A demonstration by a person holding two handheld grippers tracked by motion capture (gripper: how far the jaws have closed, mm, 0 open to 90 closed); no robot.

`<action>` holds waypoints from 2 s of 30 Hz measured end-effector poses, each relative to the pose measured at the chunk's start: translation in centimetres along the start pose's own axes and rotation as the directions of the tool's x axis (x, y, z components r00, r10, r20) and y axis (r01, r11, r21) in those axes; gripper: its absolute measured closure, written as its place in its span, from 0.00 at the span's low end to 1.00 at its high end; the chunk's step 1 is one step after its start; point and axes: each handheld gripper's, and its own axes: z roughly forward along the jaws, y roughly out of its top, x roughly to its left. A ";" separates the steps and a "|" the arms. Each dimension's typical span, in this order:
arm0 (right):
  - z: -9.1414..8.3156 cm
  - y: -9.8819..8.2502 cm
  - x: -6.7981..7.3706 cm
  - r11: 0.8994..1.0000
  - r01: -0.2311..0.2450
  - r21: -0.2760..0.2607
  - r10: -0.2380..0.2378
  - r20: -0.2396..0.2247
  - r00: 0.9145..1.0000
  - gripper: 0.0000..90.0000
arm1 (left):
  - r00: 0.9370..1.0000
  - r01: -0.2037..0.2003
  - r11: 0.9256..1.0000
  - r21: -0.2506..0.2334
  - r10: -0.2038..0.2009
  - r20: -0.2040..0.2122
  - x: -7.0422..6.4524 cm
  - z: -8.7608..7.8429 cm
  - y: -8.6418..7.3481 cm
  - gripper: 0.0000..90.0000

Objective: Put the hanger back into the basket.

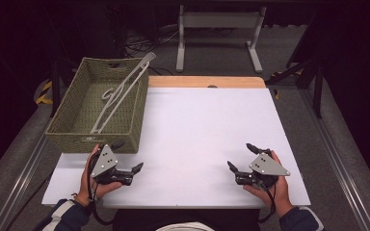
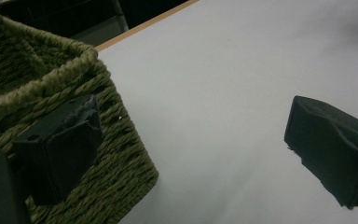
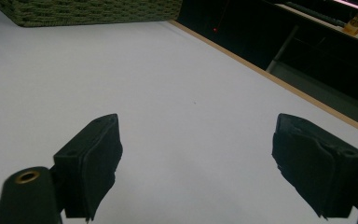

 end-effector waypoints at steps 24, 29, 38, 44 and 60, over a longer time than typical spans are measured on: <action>-0.1 0.0 0.6 1.000 0.019 0.014 -0.019 0.005 1.000 0.18 | 1.000 -0.001 1.000 -0.006 0.001 0.015 -0.4 0.1 0.0 0.06; 0.0 -0.1 0.6 1.000 0.018 0.018 -0.018 -0.004 1.000 0.18 | 1.000 0.003 1.000 -0.008 -0.003 0.012 -0.4 0.1 0.0 0.06; -0.1 -0.1 0.4 1.000 0.014 0.020 -0.014 0.003 1.000 0.19 | 1.000 -0.007 1.000 -0.003 0.007 0.022 -0.6 0.4 0.0 0.06; 0.0 -0.1 0.4 0.999 0.026 0.022 -0.026 -0.001 1.000 0.19 | 0.999 0.002 1.000 0.002 -0.002 0.035 -0.6 0.7 0.1 0.06; -0.4 -0.3 -0.1 1.000 0.023 0.017 -0.023 -0.002 1.000 0.19 | 1.000 -0.005 1.000 0.026 0.004 0.010 -0.4 1.0 0.1 0.06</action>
